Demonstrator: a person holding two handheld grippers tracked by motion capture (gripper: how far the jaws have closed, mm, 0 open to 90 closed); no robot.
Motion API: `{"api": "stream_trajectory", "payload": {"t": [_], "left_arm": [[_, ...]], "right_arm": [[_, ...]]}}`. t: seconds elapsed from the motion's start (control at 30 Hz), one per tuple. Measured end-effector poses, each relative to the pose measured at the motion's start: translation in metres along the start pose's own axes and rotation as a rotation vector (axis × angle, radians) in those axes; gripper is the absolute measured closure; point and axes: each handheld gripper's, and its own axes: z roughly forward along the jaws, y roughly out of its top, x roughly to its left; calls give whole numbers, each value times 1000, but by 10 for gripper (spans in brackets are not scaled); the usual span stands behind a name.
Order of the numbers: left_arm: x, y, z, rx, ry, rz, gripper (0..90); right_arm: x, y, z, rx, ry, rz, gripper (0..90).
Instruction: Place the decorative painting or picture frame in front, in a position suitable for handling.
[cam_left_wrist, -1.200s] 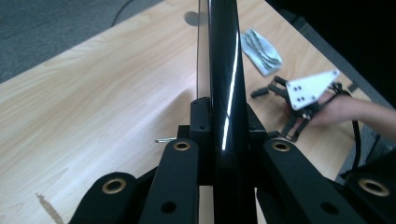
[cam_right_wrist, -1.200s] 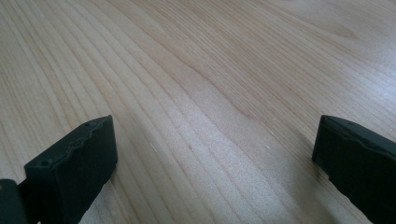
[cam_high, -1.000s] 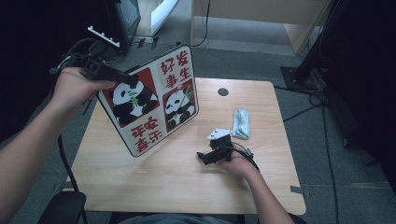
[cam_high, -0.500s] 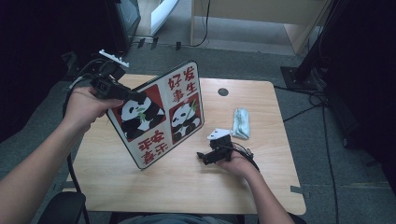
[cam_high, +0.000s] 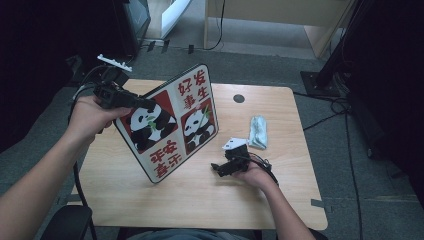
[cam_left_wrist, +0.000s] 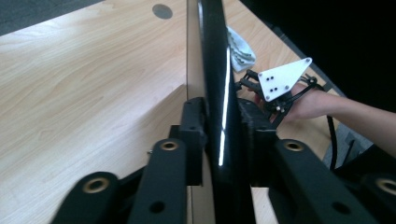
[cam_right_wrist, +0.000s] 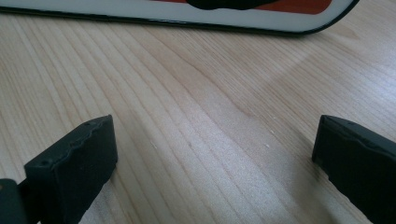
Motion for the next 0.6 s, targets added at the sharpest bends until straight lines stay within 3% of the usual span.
{"api": "stream_trajectory", "payload": {"t": [0.2, 0.3, 0.4, 0.6], "left_arm": [[0, -4, -2, -7, -12, 16, 593], [-3, -7, -5, -23, 7, 38, 551], [-2, -12, -7, -60, 10, 67, 488], [3, -22, -12, -99, -3, 76, 441]], "right_arm": [[0, 0, 0, 0, -3, 3, 0], [-2, 0, -1, 6, 7, -8, 20], [-6, 3, -5, -2, -7, 13, 152], [-20, 12, -21, -55, -5, 71, 134]]}}
